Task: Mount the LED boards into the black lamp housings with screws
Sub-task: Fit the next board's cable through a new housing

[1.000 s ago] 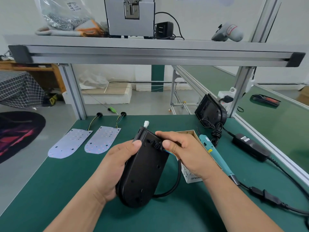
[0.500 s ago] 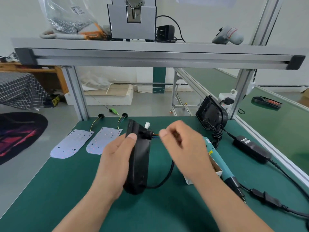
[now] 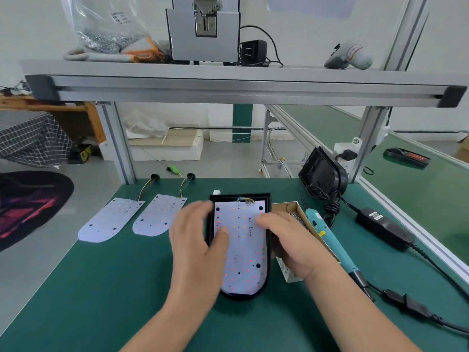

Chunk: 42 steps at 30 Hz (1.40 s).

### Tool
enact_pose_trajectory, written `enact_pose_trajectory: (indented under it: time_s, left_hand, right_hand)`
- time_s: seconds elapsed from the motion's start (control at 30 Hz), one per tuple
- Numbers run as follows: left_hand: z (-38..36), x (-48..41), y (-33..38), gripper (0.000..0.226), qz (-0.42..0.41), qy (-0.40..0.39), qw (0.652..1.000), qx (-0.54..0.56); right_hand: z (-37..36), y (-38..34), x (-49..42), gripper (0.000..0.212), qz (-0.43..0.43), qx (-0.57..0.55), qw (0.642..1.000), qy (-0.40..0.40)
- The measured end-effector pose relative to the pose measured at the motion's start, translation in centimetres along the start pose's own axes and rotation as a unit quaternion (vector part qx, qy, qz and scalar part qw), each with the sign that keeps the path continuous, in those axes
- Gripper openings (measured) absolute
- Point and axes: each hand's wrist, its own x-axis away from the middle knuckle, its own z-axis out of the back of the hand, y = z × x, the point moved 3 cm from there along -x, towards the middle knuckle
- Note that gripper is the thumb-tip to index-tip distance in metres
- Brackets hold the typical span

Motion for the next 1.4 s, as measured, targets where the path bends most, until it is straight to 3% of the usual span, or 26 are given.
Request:
enact_pose_trajectory:
  time_s: [0.07, 0.13, 0.23, 0.33, 0.4, 0.5, 0.6, 0.7, 0.83, 0.9, 0.97, 1.03, 1.1, 1.2, 1.3, 1.4]
  left_hand:
    - [0.8, -1.3, -0.7, 0.057, 0.098, -0.028, 0.993, 0.058]
    - [0.9, -1.9, -1.4, 0.043, 0.153, -0.091, 0.976, 0.121]
    - [0.9, -1.9, -1.5, 0.022, 0.156, -0.104, 0.974, 0.124]
    - [0.4, -1.4, -1.6, 0.024, 0.160, -0.100, 0.972, 0.143]
    - [0.1, -1.3, -1.8, 0.029, 0.171, -0.101, 0.967, 0.161]
    - [0.1, -1.3, -2.0, 0.027, 0.182, -0.095, 0.965, 0.166]
    - [0.2, -1.4, -1.8, 0.021, 0.169, -0.093, 0.965, 0.180]
    - [0.2, -1.3, -1.7, 0.026, 0.176, -0.080, 0.961, 0.199]
    - [0.0, -1.2, -1.6, 0.023, 0.197, -0.098, 0.952, 0.211]
    - [0.1, -1.1, -1.8, 0.016, 0.198, -0.105, 0.950, 0.219]
    - [0.1, -1.1, -2.1, 0.014, 0.214, -0.120, 0.937, 0.250]
    - [0.2, -1.2, -2.0, 0.018, 0.228, -0.138, 0.920, 0.288]
    - [0.2, -1.2, -1.6, 0.021, 0.233, -0.156, 0.904, 0.322]
    - [0.1, -0.7, -1.1, 0.025, 0.240, -0.182, 0.886, 0.352]
    - [0.0, -0.5, -1.0, 0.036, 0.255, -0.200, 0.874, 0.362]
    - [0.2, -0.6, -0.9, 0.057, 0.316, -0.231, 0.836, 0.384]
  right_hand:
    - [0.3, 0.3, 0.0, 0.028, -0.011, -0.039, 0.999, 0.007]
    - [0.2, 0.4, 0.0, 0.022, -0.013, -0.032, 0.999, -0.012]
    - [-0.2, 0.4, -0.5, 0.030, 0.034, 0.030, 0.999, 0.003]
    - [0.1, -0.1, -0.9, 0.034, 0.107, 0.078, 0.987, 0.086]
    - [0.1, 0.0, -0.9, 0.021, 0.121, 0.109, 0.984, 0.070]
    - [-0.1, 0.0, -0.7, 0.019, 0.114, 0.162, 0.980, 0.027]
    - [0.1, 0.0, -0.7, 0.025, 0.112, 0.242, 0.963, 0.037]
    - [-0.1, -0.2, -0.7, 0.010, 0.136, 0.273, 0.951, 0.061]
    - [-0.1, -0.2, -0.5, 0.010, 0.156, 0.296, 0.941, 0.050]
    - [-0.1, -0.7, -0.2, 0.024, 0.133, 0.218, 0.967, 0.017]
    - [0.6, -0.9, -0.5, 0.052, 0.071, 0.042, 0.997, 0.005]
    - [1.0, -1.2, -0.8, 0.048, 0.046, -0.058, 0.997, 0.013]
    - [0.3, -1.3, -0.3, 0.027, 0.070, 0.018, 0.997, -0.016]
    - [-0.9, 0.0, 0.7, 0.043, 0.093, 0.193, 0.974, -0.069]
    - [-1.5, -0.9, 1.5, 0.044, 0.132, 0.291, 0.947, -0.032]
    - [-1.1, -1.5, 1.2, 0.034, 0.177, 0.303, 0.936, -0.013]
